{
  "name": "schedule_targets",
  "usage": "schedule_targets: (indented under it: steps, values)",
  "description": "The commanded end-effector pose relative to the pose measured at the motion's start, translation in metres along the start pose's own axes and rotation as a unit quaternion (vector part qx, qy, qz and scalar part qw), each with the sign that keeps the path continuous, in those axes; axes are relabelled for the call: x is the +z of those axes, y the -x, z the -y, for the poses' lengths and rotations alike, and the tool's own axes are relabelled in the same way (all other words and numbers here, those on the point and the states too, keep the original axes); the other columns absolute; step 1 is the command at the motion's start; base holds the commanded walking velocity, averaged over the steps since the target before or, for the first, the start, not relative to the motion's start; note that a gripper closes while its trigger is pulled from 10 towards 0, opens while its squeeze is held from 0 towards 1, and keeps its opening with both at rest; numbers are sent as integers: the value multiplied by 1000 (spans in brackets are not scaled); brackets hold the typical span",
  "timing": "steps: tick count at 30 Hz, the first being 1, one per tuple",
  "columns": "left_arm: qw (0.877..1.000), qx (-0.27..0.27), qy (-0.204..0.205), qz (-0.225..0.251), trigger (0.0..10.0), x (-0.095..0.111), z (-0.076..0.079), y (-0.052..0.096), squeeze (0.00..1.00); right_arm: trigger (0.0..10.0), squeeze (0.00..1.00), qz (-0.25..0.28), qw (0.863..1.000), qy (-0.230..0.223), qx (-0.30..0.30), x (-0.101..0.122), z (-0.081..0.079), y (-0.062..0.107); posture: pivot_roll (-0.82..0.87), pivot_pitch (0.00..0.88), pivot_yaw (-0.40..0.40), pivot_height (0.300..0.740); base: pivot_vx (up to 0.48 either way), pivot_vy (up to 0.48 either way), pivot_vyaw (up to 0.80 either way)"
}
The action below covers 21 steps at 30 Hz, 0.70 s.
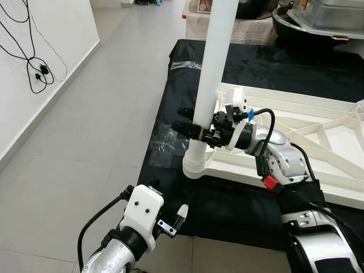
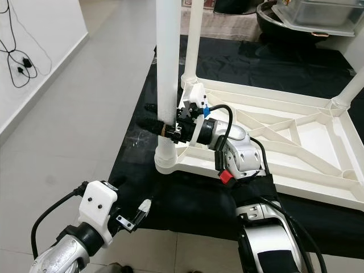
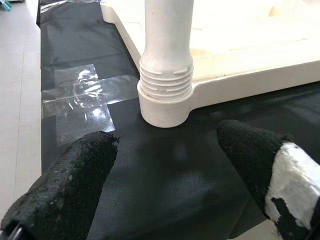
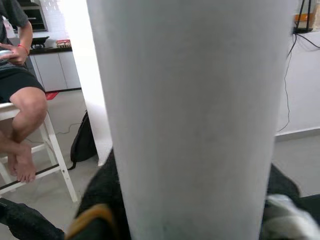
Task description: Building children table
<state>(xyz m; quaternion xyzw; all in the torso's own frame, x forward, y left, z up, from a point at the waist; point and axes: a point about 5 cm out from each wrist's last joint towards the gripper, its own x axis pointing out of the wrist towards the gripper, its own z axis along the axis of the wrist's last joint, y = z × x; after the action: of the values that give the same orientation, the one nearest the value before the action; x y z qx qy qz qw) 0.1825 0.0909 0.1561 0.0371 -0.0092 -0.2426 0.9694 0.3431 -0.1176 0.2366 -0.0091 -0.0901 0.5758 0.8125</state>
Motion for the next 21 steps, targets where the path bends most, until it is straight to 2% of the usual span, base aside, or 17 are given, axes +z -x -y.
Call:
schedule_targets:
  steps: [1,7,10,16,19,21]
  values:
    - [1000,0,-3,-4,10000,-2,2,1,0,0,0,1,1000,1,3,-1,-1,-2,132,128,-50,740,0,0,0]
    - [1000,-1,-4,-3,10000,-2,2,0,0,0,0,0,1000,5,-2,-2,-2,-1,130,121,-49,740,0,0,0]
    - [1000,9,-10,2,10000,0,-4,-1,0,0,0,-3,1000,11,-28,-5,-3,-1,131,119,-48,740,0,0,0]
    - [1000,21,-20,6,10000,2,-13,-3,0,0,0,-11,995,23,-96,-10,-1,2,127,118,-48,740,0,0,0]
    - [999,25,-27,7,10000,2,-18,-4,0,0,0,-25,983,34,-177,-17,-1,8,119,121,-42,740,0,0,0]
    - [999,26,-28,7,10000,2,-19,-4,0,0,0,-29,981,36,-191,-19,-2,9,119,121,-42,740,0,0,0]
